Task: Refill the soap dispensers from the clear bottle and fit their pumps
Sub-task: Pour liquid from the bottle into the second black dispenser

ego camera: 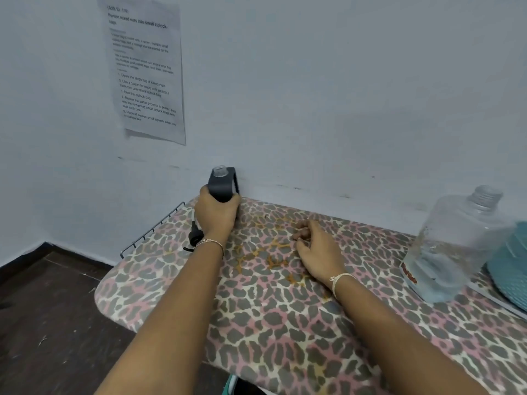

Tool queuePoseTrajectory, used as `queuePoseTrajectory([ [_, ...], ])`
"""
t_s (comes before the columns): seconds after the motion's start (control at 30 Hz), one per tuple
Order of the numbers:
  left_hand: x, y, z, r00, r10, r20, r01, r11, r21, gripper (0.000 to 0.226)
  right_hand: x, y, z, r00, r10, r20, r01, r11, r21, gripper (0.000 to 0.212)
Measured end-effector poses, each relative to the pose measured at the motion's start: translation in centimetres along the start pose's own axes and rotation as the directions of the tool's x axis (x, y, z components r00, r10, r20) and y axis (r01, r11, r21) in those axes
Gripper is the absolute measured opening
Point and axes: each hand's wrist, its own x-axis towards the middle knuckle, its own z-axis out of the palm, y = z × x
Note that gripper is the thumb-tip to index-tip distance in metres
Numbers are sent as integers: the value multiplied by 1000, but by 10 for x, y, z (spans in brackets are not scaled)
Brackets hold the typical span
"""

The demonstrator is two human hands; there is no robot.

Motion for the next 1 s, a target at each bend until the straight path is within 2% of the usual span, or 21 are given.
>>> queuePoseTrajectory([
  [0.17,-42,5,-4,989,27,143,-6,990,-142,37,-21,-1,-14,999,17,-33,-16,999,40,28],
  [0.4,-107,28,9,931,34,364,55,971,-232,39,-58,10,-50,969,71,-235,-60,997,56,26],
  [0.57,-149,43,25,871,90,483,20,976,-218,42,-86,19,-80,898,36,-438,-21,999,40,21],
  [0.73,-182,47,43,849,119,516,-13,979,-204,50,-106,33,-103,761,-114,-639,68,993,-97,19],
  [0.87,-200,45,51,849,129,512,-52,985,-163,60,-113,47,-118,659,-119,-743,16,989,-144,50],
  [0.93,-206,45,53,860,144,490,-91,987,-130,63,-113,52,-125,612,-34,-790,-49,996,-81,65],
  [1.0,-208,46,56,859,181,479,-142,983,-117,77,-109,59,-132,591,83,-802,-99,995,31,82],
])
